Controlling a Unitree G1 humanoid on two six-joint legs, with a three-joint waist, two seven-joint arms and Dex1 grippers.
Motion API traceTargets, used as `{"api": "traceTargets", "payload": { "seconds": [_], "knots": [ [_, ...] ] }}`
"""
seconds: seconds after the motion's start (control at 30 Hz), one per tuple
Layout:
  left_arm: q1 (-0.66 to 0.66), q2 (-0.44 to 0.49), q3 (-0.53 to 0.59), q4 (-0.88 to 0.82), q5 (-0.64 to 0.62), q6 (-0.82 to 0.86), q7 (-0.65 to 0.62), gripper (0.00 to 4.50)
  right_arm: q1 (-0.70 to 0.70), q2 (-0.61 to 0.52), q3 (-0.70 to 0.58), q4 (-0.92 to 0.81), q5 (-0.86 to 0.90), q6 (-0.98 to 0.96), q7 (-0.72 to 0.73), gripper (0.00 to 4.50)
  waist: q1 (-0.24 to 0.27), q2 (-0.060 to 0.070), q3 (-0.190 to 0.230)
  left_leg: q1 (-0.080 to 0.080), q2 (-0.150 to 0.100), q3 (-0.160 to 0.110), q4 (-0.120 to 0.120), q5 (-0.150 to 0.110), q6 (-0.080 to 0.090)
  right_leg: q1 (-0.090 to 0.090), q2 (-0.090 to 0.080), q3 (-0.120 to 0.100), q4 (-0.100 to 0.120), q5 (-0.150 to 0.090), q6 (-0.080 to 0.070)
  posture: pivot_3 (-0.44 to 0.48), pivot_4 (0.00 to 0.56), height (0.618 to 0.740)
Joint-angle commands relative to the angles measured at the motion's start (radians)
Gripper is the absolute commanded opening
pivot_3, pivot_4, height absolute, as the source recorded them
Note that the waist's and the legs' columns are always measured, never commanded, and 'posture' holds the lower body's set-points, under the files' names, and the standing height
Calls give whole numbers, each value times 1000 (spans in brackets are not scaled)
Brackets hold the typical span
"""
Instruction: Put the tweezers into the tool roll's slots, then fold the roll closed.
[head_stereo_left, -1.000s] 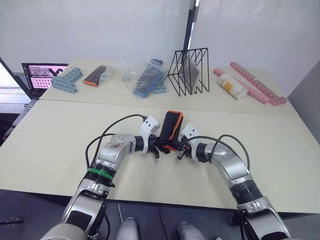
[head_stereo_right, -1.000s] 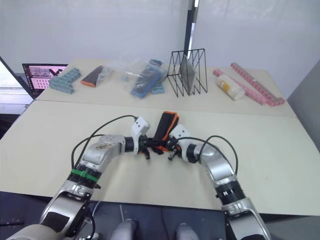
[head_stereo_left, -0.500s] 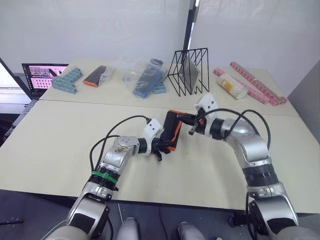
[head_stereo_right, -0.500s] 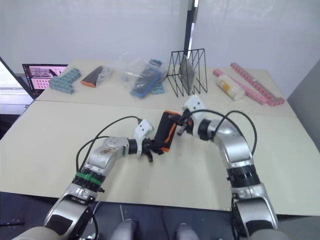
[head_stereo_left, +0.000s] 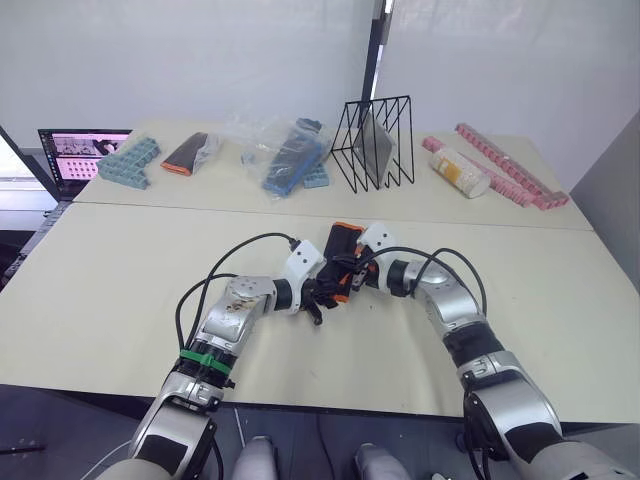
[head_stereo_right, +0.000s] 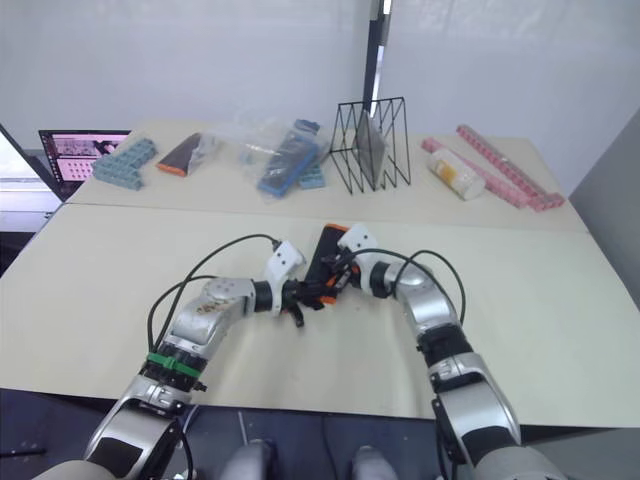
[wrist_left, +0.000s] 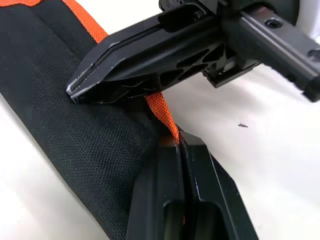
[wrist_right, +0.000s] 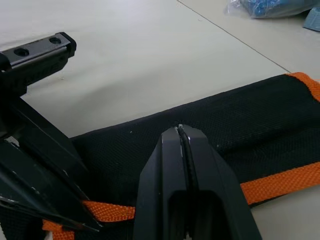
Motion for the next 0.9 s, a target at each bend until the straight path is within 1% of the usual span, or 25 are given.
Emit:
{"api": "traceTargets", "payload": {
  "seconds": [0.03, 0.07, 0.1, 0.13, 0.23, 0.27, 0.3, 0.37, 0.4, 0.47, 0.6, 0.63, 0.73, 0.77, 0.9],
  "knots": [
    [36, 4, 1, -26, -35, 73, -30, 1312, 4, 2, -3, 94, -34, -25, -21, 0, -1, 0, 0, 1, 0, 0, 0, 0, 0, 1, 0, 0, 0, 0, 0, 0, 150, 726],
    [42, 14, 5, -53, -48, 76, -47, 1549, 3, 5, -3, 106, -37, -31, -23, 0, -2, 0, 0, 1, 0, 0, 0, 0, 0, 1, 0, 0, 0, 0, 0, 0, 150, 726],
    [46, 21, 8, -73, -56, 78, -58, 1897, 1, 7, -3, 116, -38, -37, -23, 0, -3, 0, 0, 2, 0, 0, 0, 0, 0, 1, 0, 0, 0, 0, 0, 0, 150, 726],
    [53, 32, 20, -117, -78, 44, -87, 2258, -1, 8, -2, 127, -41, -41, -25, 0, -4, 0, 0, 3, 0, 0, -1, 0, 0, 2, 0, 0, 0, 0, 0, 0, 150, 726],
    [47, 37, 91, -223, -172, 31, -125, 3234, -4, 9, -1, 147, -46, -54, -27, 0, -6, 0, 0, 3, 0, 0, -2, 0, -1, 2, 0, 0, 0, 0, 0, 0, 150, 726],
    [44, 41, 101, -238, -187, 35, -128, 3490, -5, 9, -1, 150, -46, -56, -26, 0, -5, 0, 0, 3, 0, 0, -2, 0, -1, 2, 0, 0, 0, 0, 0, 0, 150, 726],
    [37, 46, 110, -238, -185, 20, -122, 3866, -6, 9, -2, 152, -46, -57, -25, 0, -4, 0, 0, 3, 0, 0, -1, 1, -1, 2, 0, 0, 0, 0, 0, 0, 150, 726],
    [25, 48, 123, -218, -188, 9, -116, 3866, -7, 10, -3, 154, -47, -58, -23, 0, -3, 0, 0, 3, 0, 0, -1, 1, -1, 2, 0, 0, 0, 0, 0, 0, 150, 726],
    [18, 36, 138, -191, -192, 10, -94, 3699, -6, 10, -4, 153, -46, -58, -23, 0, -3, 0, 0, 3, 0, 0, -1, 1, -1, 2, 0, 0, 0, 0, 0, 0, 150, 726],
    [16, 20, 150, -154, -196, 1, -81, 3107, -5, 10, -4, 151, -46, -56, -23, 0, -3, 0, 0, 3, 0, 0, -1, 1, -1, 2, 0, 0, 0, 0, 0, 0, 150, 726],
    [39, 28, 93, -91, -139, -72, -112, 1828, -6, 9, -7, 137, -43, -49, -24, 0, -4, 0, 0, 3, 0, 0, -1, 1, -1, 2, 0, 0, 0, 0, 0, 0, 150, 726],
    [34, 25, 87, -66, -127, -89, -108, 1417, -6, 8, -8, 135, -43, -47, -24, 0, -3, 0, 0, 3, 0, 0, -1, 1, -1, 2, 0, 0, 0, 0, 0, 0, 150, 726],
    [9, 5, 77, 15, -102, -135, -95, 529, -7, 5, -11, 133, -42, -45, -23, 0, -2, 0, 0, 3, 0, 0, -1, 1, -1, 2, 0, 0, 0, 0, 0, 0, 150, 726],
    [2, -1, 72, 39, -92, -151, -92, 65, -7, 5, -11, 132, -42, -45, -23, 0, -2, 0, 0, 3, 0, 0, -1, 1, -1, 2, 0, 0, 0, 0, 0, 0, 150, 726],
    [-27, -22, 42, 171, -13, -226, -47, 22, -2, 5, -6, 121, -46, -41, -21, 0, -2, 0, 0, 3, 0, 0, -1, 1, -1, 2, 0, 0, 0, 0, 0, 0, 150, 726]
  ]
}}
